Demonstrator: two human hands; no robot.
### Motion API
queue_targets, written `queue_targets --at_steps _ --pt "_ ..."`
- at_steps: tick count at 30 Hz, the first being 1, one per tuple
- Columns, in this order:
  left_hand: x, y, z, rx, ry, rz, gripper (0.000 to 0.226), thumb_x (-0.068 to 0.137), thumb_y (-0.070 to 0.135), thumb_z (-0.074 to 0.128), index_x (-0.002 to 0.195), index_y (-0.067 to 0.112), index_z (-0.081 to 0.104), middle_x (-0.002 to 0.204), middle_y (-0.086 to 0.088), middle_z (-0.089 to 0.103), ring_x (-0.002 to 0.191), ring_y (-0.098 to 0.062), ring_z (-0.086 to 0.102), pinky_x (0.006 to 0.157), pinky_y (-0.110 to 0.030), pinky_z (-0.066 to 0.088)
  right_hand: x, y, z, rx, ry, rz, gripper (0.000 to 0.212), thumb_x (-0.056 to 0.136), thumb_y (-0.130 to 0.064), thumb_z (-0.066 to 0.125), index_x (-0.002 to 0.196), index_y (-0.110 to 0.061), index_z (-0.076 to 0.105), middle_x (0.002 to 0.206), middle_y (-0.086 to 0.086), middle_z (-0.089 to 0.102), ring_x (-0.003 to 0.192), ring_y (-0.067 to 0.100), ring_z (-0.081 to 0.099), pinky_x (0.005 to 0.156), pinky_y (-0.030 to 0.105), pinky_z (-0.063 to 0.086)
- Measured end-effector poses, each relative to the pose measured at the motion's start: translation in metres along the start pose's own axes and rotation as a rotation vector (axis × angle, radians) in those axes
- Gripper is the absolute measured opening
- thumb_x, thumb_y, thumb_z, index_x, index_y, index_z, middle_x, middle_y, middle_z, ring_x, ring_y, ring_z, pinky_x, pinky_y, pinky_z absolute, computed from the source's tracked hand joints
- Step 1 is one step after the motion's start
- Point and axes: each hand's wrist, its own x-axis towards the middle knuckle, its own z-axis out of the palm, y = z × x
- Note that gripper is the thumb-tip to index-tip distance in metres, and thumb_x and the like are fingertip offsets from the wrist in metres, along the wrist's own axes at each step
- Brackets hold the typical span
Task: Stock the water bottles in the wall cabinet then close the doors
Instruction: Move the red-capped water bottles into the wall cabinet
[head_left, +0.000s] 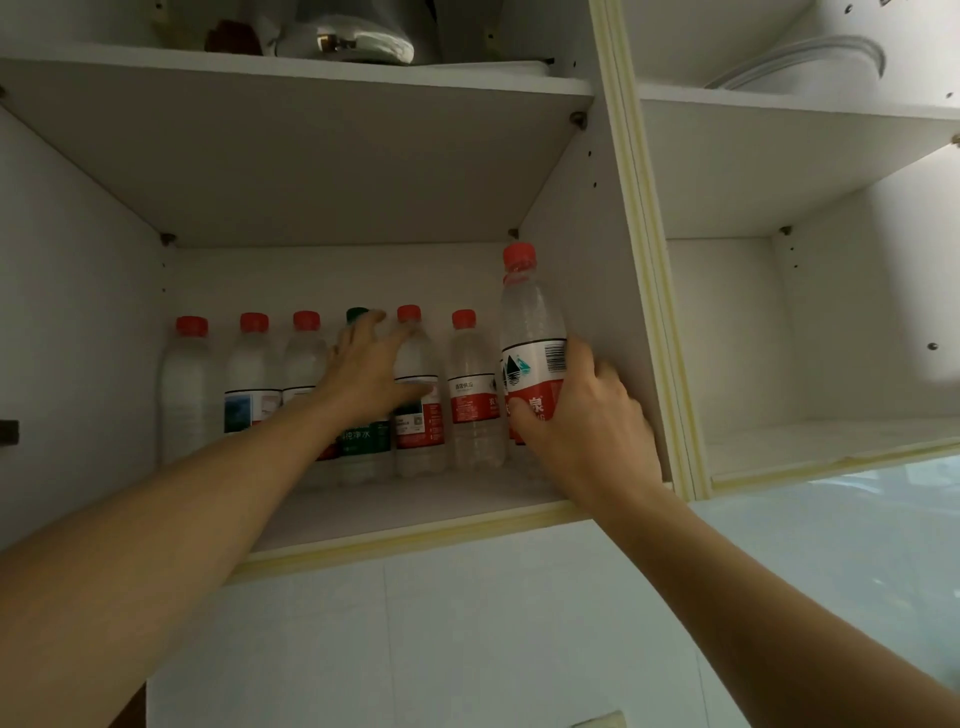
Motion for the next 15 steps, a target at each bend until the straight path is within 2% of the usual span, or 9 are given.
queue_targets --at_steps 2,3,4,6,8,10,12,14,15 --pt "-0.002 0.014 -0.017 -0.274 0.091 -0.049 0.07 0.088 0.048 0.072 0.148 0.023 0.046 0.155 -0.008 0.034 0.138 -0.029 0.04 0.112 -0.048 0.041 0.0 0.001 -0.001 0.033 -0.016 0.015 0.065 0.09 -0.053 0.067 0.14 -0.026 0.035 0.12 0.002 0.058 0.104 0.025 0.063 0.079 0.037 0.054" --pt "-0.003 0.022 -0.024 -0.402 0.1 -0.066 0.064 0.09 0.05 0.069 0.144 0.021 0.05 0.148 -0.005 0.044 0.128 -0.024 0.052 0.103 -0.043 0.05 0.0 0.001 -0.001 0.059 -0.024 0.019 0.064 0.09 -0.052 0.068 0.138 -0.026 0.035 0.119 0.002 0.058 0.103 0.024 0.064 0.079 0.037 0.054" --pt "-0.006 0.032 -0.031 -0.518 0.076 -0.078 0.059 0.091 0.051 0.067 0.14 0.022 0.053 0.139 0.0 0.054 0.116 -0.017 0.06 0.09 -0.036 0.057 0.001 0.001 -0.002 0.089 -0.032 0.017 0.063 0.089 -0.052 0.069 0.136 -0.026 0.036 0.119 0.001 0.059 0.1 0.022 0.063 0.078 0.035 0.054" --pt "-0.013 0.054 -0.04 -0.704 -0.014 -0.085 0.054 0.09 0.052 0.066 0.135 0.024 0.054 0.124 0.003 0.063 0.095 -0.009 0.069 0.068 -0.023 0.059 0.001 0.002 -0.005 0.153 -0.046 0.0 0.066 0.087 -0.051 0.072 0.137 -0.026 0.035 0.12 0.0 0.061 0.093 0.016 0.059 0.074 0.03 0.052" --pt "-0.02 0.076 -0.044 -0.822 -0.089 -0.083 0.066 0.086 0.056 0.069 0.141 0.026 0.047 0.125 0.0 0.064 0.094 -0.011 0.072 0.069 -0.026 0.061 0.001 0.002 -0.01 0.229 -0.066 -0.023 0.074 0.086 -0.05 0.074 0.143 -0.026 0.033 0.124 0.001 0.062 0.095 0.014 0.06 0.078 0.031 0.055" --pt "-0.025 0.094 -0.045 -0.831 -0.136 -0.079 0.089 0.081 0.062 0.072 0.152 0.031 0.03 0.136 -0.002 0.058 0.109 -0.016 0.068 0.085 -0.037 0.061 0.0 0.0 -0.013 0.323 -0.11 -0.041 0.081 0.084 -0.049 0.076 0.147 -0.027 0.03 0.127 0.001 0.064 0.101 0.015 0.067 0.083 0.038 0.061" --pt "-0.03 0.109 -0.04 -0.852 -0.144 -0.059 0.098 0.08 0.059 0.076 0.155 0.03 0.02 0.139 -0.002 0.056 0.121 -0.02 0.06 0.097 -0.038 0.054 -0.002 -0.001 -0.013 0.392 -0.148 -0.074 0.079 0.083 -0.048 0.075 0.146 -0.029 0.031 0.119 -0.003 0.067 0.095 0.008 0.07 0.078 0.032 0.063" --pt "-0.035 0.116 -0.034 -0.915 -0.108 -0.061 0.096 0.082 0.047 0.08 0.154 0.024 0.021 0.126 0.005 0.06 0.113 -0.013 0.062 0.09 -0.029 0.054 -0.006 -0.002 -0.014 0.41 -0.166 -0.107 0.074 0.081 -0.054 0.065 0.144 -0.029 0.034 0.108 -0.007 0.069 0.085 0.002 0.07 0.068 0.021 0.06" --pt "-0.036 0.117 -0.034 -0.921 -0.078 -0.072 0.093 0.083 0.043 0.081 0.152 0.024 0.022 0.118 0.008 0.06 0.107 -0.01 0.063 0.086 -0.028 0.055 -0.007 -0.002 -0.015 0.406 -0.171 -0.112 0.073 0.08 -0.056 0.057 0.144 -0.029 0.035 0.106 -0.007 0.069 0.085 0.002 0.07 0.068 0.021 0.059"
